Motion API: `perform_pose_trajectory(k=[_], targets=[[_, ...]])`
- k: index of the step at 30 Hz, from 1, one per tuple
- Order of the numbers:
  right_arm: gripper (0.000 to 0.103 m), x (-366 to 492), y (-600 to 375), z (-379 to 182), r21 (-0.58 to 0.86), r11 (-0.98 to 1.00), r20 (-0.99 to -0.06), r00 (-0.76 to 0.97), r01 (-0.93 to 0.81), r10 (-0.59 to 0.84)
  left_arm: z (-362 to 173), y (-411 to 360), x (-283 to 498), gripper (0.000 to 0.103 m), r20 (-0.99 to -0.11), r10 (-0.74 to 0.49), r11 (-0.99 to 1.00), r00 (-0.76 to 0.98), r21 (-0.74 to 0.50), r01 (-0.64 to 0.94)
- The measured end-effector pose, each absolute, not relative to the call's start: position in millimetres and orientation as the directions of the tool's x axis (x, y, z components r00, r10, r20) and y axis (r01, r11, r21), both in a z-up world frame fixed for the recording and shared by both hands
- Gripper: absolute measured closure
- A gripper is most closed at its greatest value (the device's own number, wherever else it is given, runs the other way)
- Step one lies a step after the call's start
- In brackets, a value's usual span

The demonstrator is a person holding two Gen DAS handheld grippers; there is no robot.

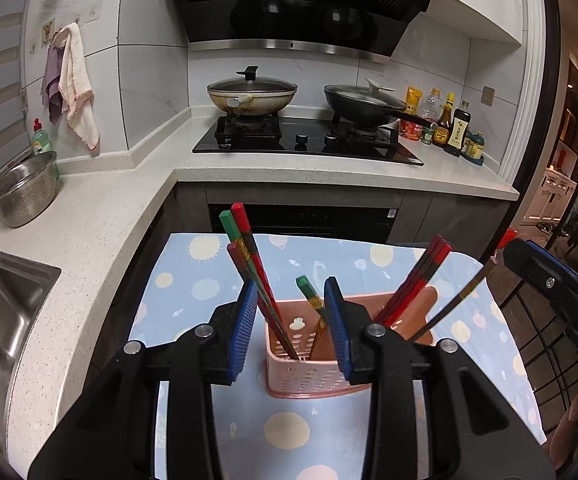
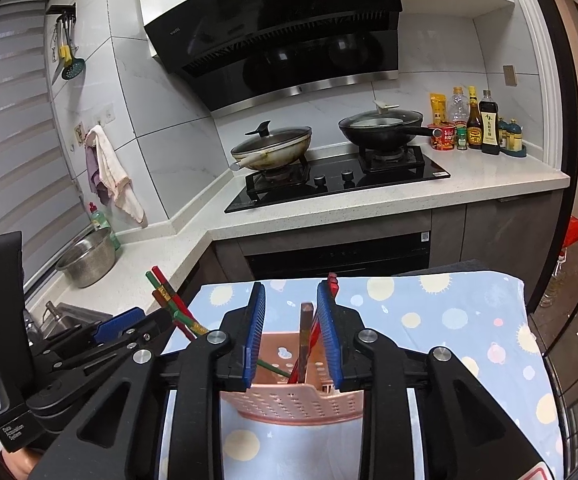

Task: Organize utensils
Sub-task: 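Open both tools and withdraw them from the pink holder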

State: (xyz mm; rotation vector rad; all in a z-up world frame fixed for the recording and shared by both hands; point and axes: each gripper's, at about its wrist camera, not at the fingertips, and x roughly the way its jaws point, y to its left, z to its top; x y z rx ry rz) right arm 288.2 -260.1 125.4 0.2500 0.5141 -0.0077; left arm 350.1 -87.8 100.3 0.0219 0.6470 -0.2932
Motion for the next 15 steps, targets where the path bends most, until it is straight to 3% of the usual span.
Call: perform_pose_trajectory(k=[15], targets=[[0.076,231,-251,106,0.203,0.976,-0.542,0.839,0.081,0.043,97,-81,295,0.065,-0.598,-0.266,0.957,0.756,-0.072,0.28]])
